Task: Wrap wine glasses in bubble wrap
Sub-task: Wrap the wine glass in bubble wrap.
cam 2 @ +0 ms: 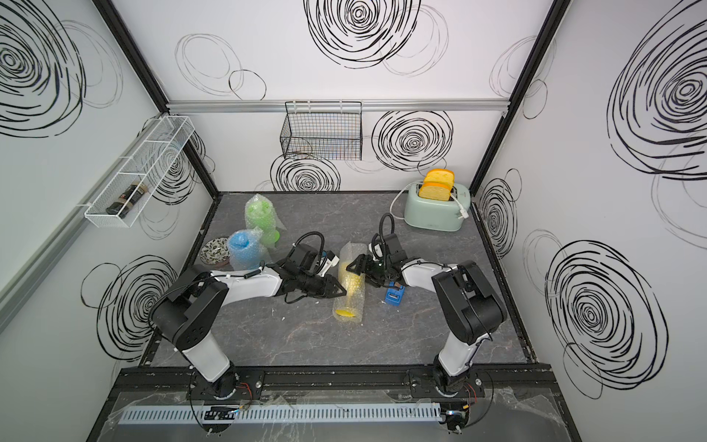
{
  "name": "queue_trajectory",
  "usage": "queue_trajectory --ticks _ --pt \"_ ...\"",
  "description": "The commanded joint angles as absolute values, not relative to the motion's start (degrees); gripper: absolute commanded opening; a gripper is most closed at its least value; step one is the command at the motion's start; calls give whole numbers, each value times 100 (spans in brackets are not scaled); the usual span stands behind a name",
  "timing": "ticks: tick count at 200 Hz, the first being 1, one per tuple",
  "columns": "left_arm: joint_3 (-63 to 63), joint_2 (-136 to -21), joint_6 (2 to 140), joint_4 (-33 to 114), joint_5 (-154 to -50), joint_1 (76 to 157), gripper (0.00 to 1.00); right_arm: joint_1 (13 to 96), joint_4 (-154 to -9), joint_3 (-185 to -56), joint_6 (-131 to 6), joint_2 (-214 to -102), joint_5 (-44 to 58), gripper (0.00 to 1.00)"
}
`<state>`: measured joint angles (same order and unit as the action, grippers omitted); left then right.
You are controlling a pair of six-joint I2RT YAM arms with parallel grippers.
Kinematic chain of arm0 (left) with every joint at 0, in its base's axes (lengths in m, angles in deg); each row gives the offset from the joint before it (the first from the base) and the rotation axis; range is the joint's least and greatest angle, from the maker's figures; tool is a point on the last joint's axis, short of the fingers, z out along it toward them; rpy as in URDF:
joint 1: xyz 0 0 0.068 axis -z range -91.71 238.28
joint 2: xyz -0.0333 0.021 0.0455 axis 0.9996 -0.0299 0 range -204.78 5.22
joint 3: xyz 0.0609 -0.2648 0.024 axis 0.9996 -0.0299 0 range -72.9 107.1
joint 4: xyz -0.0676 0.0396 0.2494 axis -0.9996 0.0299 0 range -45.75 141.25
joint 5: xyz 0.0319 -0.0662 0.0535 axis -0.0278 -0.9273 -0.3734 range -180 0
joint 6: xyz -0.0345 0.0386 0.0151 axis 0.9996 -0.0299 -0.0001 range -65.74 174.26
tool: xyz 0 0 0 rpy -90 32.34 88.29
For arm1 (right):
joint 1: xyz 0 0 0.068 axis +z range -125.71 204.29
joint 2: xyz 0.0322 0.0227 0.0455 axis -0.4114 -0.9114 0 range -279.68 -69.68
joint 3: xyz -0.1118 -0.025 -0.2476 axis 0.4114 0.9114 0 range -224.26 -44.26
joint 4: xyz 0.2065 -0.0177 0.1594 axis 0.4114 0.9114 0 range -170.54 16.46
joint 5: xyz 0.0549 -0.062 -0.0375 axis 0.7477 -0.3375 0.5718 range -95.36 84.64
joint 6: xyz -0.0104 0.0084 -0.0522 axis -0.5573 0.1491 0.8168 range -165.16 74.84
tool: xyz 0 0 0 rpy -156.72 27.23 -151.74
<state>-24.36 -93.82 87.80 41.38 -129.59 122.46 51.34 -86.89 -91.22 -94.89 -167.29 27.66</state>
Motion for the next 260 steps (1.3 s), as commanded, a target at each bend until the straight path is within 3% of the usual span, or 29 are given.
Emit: queue_trajectory --ticks 1,36,40,65,111,176,197,220,243,260 --pt "-2280 -9438 8731 4158 -12946 12326 12 5123 -8560 -9058 -9526 -16686 2690 71" --pt "-2229 -9292 8757 4166 -12937 12387 5 5145 -8571 -9060 -9534 -16698 2688 71" --pt "-2220 -9287 8762 4173 -12939 12388 0 5152 -8567 -9063 -9534 -16698 2690 71" --pt "-2175 -9327 8719 4221 -12930 12389 0 5164 -8534 -9092 -9539 -16661 2688 73" --pt "-2148 -9392 8587 4321 -12881 12379 0 5098 -7972 -9378 -9202 -16351 2598 97" --pt "-2122 -9230 8381 4538 -12773 12376 0 4318 -7000 -9253 -8697 -15134 2646 100" --pt "-2114 -9229 8375 4535 -12761 12370 0 3872 -6661 -8977 -8508 -14501 2688 94" --pt "-2061 -9266 8395 4561 -12788 12372 0 3264 -6381 -8483 -8298 -13870 2847 81" --pt "-2025 -9269 8406 4566 -12805 12362 0 2883 -6313 -7960 -8137 -13470 3008 64" --pt "-2016 -9277 8397 4566 -12795 12371 0 2812 -6456 -7591 -8109 -13359 3113 45"
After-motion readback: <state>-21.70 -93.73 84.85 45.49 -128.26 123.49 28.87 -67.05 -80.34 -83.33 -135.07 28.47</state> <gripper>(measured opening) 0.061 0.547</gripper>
